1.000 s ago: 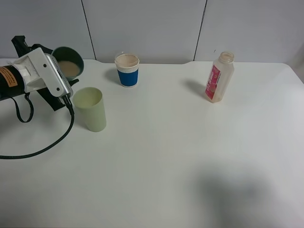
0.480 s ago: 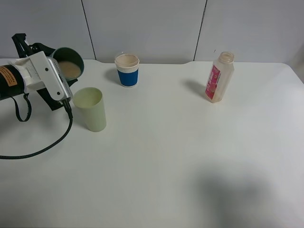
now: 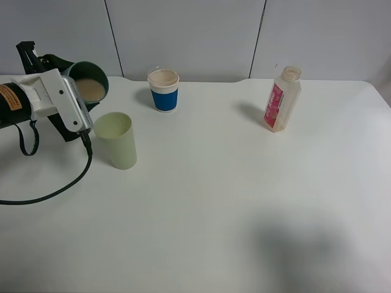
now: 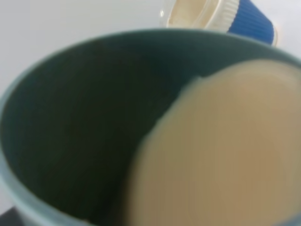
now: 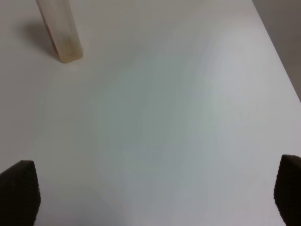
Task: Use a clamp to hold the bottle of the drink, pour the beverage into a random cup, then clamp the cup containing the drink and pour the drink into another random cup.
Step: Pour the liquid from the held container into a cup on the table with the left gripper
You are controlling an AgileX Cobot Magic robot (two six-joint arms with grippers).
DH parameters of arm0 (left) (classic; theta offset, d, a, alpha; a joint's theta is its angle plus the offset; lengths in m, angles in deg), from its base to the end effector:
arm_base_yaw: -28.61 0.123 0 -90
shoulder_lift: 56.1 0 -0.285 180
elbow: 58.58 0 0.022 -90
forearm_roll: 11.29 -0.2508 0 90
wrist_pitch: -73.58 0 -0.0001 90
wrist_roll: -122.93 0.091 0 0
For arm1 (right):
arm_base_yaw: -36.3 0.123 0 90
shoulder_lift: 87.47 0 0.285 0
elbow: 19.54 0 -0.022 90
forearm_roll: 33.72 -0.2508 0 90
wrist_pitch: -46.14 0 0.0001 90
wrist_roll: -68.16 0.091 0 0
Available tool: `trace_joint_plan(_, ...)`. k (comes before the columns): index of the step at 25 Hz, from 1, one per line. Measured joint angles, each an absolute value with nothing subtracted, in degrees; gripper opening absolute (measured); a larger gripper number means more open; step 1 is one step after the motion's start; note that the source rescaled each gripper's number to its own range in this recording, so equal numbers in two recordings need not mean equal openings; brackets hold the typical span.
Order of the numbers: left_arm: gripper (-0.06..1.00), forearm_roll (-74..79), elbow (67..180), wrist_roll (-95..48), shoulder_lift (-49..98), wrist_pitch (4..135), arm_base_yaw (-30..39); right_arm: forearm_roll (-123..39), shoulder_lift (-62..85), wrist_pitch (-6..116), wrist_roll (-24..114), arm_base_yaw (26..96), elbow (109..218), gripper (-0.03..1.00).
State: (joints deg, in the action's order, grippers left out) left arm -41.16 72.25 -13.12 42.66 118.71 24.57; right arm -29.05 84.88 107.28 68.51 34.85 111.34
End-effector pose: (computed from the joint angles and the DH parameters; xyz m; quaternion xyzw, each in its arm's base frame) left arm 0.2737 -0.0515 0.1790 0.5410 0.5857 0.1782 0.5766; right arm -0.0047 -0.0064 0.2743 0.0150 0.8559 -0.0457 0.5149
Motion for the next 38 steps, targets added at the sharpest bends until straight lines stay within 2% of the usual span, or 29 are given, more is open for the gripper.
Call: trace_joint_plan(38,0.01,-40.0,72.2,-4.6,42.7,122.1,24.6,-29.1,84.9,107.3,68.5,34.8,111.3,1.00)
